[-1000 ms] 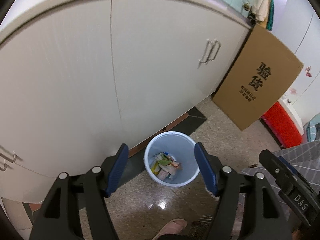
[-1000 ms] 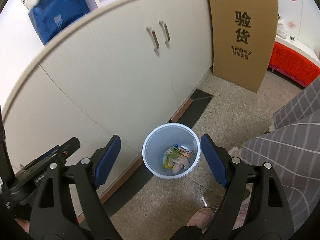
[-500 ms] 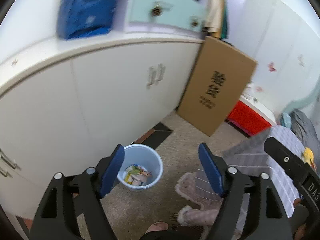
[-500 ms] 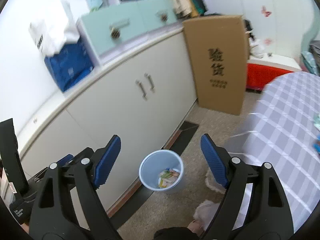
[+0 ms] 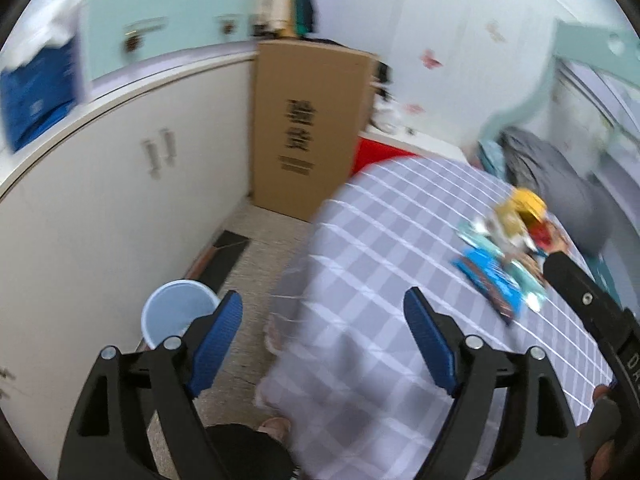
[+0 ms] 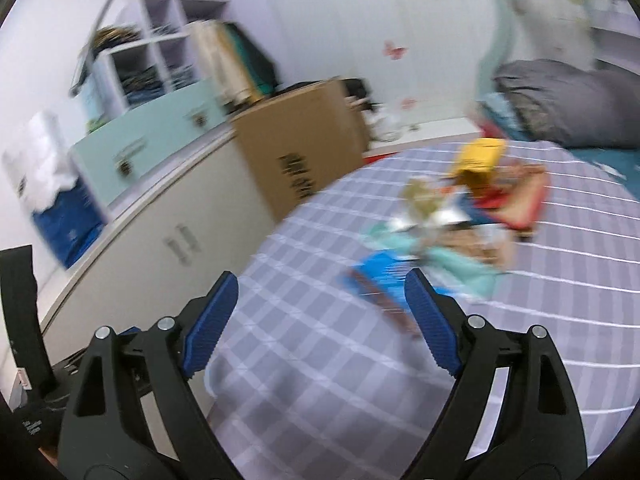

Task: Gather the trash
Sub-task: 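Grasp the blue-brown snack bag with the left tool while the right tool grasps the teal tube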

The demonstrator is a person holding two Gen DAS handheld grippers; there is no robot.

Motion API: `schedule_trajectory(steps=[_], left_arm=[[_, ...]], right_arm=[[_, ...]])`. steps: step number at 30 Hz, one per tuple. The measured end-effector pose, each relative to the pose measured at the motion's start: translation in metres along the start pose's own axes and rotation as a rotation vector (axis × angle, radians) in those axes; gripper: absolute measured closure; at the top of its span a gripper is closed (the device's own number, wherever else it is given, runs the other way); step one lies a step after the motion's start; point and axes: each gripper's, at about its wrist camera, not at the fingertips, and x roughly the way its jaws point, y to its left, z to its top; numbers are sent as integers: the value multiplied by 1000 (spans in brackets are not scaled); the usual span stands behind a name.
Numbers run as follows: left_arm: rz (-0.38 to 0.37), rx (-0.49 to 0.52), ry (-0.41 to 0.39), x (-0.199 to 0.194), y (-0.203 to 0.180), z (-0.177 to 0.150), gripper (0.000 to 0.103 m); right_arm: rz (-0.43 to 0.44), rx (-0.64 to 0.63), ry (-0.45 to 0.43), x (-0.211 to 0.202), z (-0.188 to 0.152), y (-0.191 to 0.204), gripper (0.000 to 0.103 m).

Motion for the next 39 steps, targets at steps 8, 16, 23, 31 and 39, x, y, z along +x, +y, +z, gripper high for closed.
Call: schedule_trajectory(steps=[8,16,23,31,39], left_arm=[[7,157,60,38,-99,-2,21],[-25,192,138,73,-150,-2,21],[18,180,160,98,-163,6,21],[-35,171,148,101,-144,8,78],[-92,128,137,88,-93,10,84]], right_arm=[[-65,128,-9,-10,8,-89,19],[-19,193,8,-2,8,-122,19],[16,206,26,8,9,-126,19],[5,152,59,18,10,-113,19],[-37,-72,92,28,13,-60,20]])
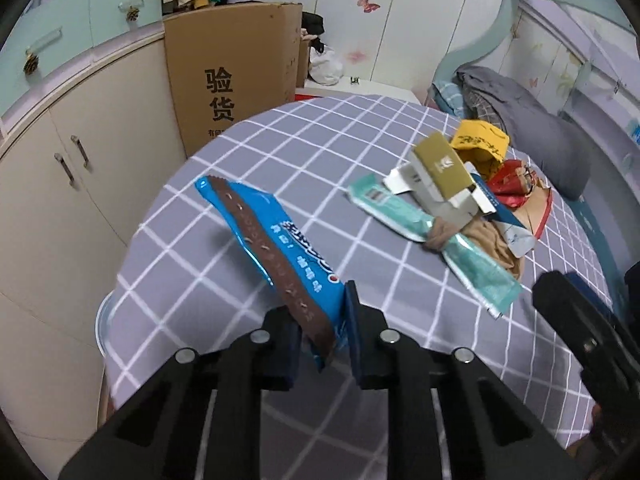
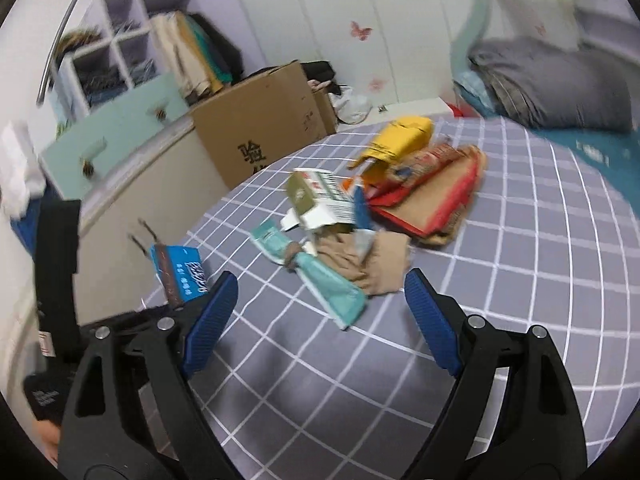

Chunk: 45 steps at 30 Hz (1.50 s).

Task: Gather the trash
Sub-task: 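Grasp the blue-brown snack bag with the left tool while the right tool grasps the teal tube, then carry the snack bag and teal tube over the wastebasket with both tools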

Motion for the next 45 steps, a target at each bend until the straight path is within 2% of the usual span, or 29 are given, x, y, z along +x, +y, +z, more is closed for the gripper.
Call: schedule_trajectory(steps=[2,4,7,12,18,21,22,24,26,27,28,32,39,45], left_arm=[[-9,-9,-12,-7,12,-1,84],[-22,-17,-20,-12,21,-2,84],[-44,-27,-33,-20,33,-5,84],[-73,-37,-46,-25,44,-7,84],[-95,-51,-41,-23,54,-4,84],[-96,-61,-38,-20,59,-3,84],[-96,-62,-37,-19,60,-3,84],[-95,-69,-34,-17,63,-2,84],[-97,-76,-33,-16,65,-2,84],[-98,-79,-32,-16,66,-2,84],[-100,-80,-32,-15,66,-2,84],[-118,-82,-33,-18,69,-2,84],[-133,-89,-71,-35,88,-5,84],[-107,-110,-111,-56,128,-17,84]], right_arm=[[8,-48,23,6,2,12,25],[35,-91,64,18,5,24,47],[81,-116,130,37,9,32,64],[29,-234,171,63,18,45,66],[0,-288,189,78,24,39,66],[-98,-343,169,80,28,41,66],[-104,-357,176,82,27,41,65],[-69,-343,221,90,24,38,65],[-73,-342,254,98,20,36,67],[-75,-349,252,99,18,36,70],[-73,-347,246,97,19,36,78],[-64,-348,229,89,15,42,82],[57,-361,172,66,15,94,82],[187,-337,167,58,6,153,82]])
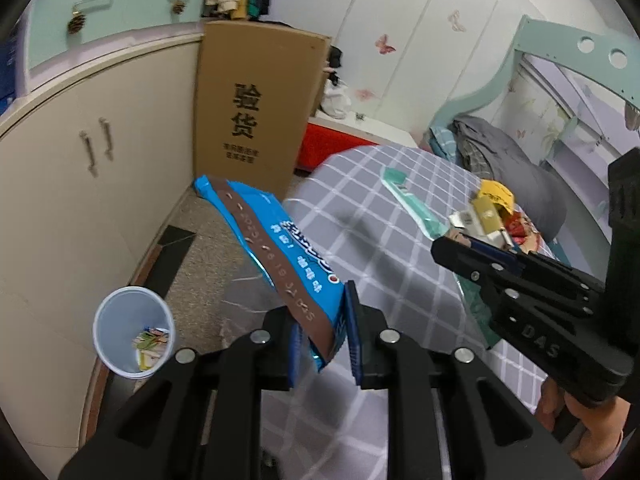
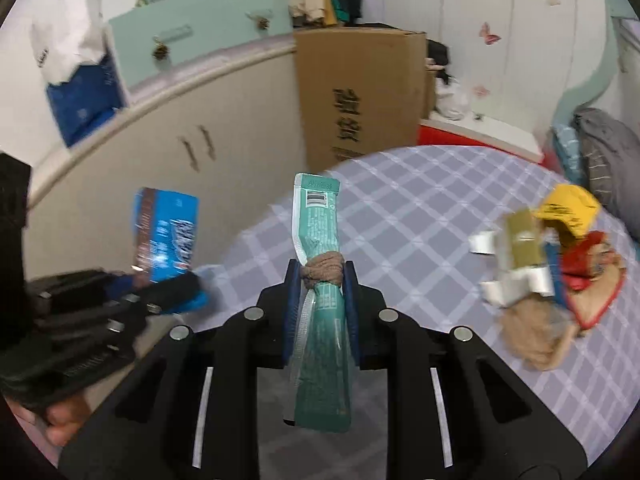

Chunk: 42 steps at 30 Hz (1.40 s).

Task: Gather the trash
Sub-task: 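Carry the snack bag and teal tube over the wastebasket with both tools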

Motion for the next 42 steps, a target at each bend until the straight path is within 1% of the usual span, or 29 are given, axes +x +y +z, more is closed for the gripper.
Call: schedule_trajectory(steps=[5,10,14,16,18,21,25,29,32,33,34,35,36,37,42], left_arm=[[51,-37,-25,-21,46,-7,84],[115,-84,-19,-35,96,-23,84],[167,-121,12,-36,137,-37,84],[193,-149,37,-33,159,-46,84],[204,-176,57,-28,174,-53,84],[225,-206,85,-19,196,-63,84],[249,-230,117,-5,218,-67,84],[275,-235,123,9,239,-52,84],[304,-200,101,20,253,-33,82],[322,-192,86,24,260,-25,78],[346,-196,88,27,266,-20,62],[379,-207,104,32,274,-17,53],[390,-216,108,34,279,-15,44],[396,-229,103,34,283,-15,43],[376,-264,120,34,291,-28,42]], right_arm=[[81,13,-3,19,1,53,82],[172,9,34,51,-5,108,82],[212,-30,87,86,-13,151,82],[227,-34,114,102,-18,166,82],[229,-43,142,119,-24,177,82],[229,-41,174,141,-31,186,82],[231,-14,187,163,-34,185,82],[218,14,170,180,-29,185,82],[205,42,152,190,-25,183,82],[204,50,155,193,-23,181,82],[206,55,159,196,-23,181,82],[207,58,164,199,-22,181,82],[206,55,168,201,-22,181,82],[209,52,177,203,-23,182,82],[212,47,202,211,-29,185,82]])
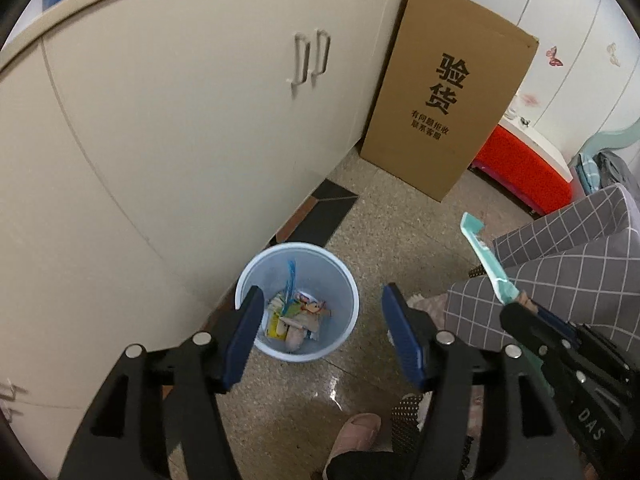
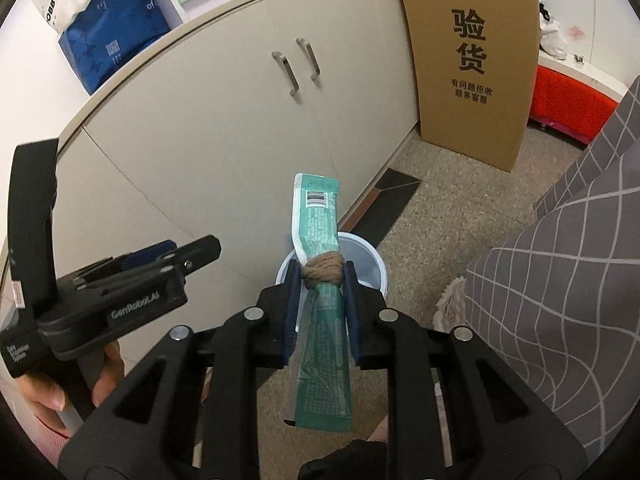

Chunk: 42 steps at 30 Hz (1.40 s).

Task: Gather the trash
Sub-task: 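Carry the snack bag and teal tube over the wastebasket with both tools, then open the left tool over the wastebasket while the right tool releases the teal tube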

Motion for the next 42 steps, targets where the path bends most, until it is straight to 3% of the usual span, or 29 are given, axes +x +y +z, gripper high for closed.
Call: schedule_trajectory(steps=[17,19,22,24,25,26,27,31,42], left_arm=[[-14,-85,-9,-14,33,-18,38],[0,-105,-18,-16,41,-19,38],[103,-121,-56,-25,52,-21,36],[140,-126,-74,-30,59,-21,35],[149,-134,-77,-32,62,-21,35],[156,-141,-77,-34,65,-19,35],[158,-145,-77,-35,68,-19,35],[179,-147,-87,-40,74,-18,33],[139,-164,-107,-56,61,-17,32]], right_arm=[[18,-30,9,7,2,23,82],[25,-43,-1,8,8,30,82],[36,-63,-34,12,21,40,80],[65,-55,-84,18,32,44,75],[51,-56,-93,22,37,46,48],[22,-61,-93,26,42,49,30],[4,-69,-95,29,46,51,23],[2,-88,-84,24,47,57,23],[-19,-75,-64,-11,28,44,23]])
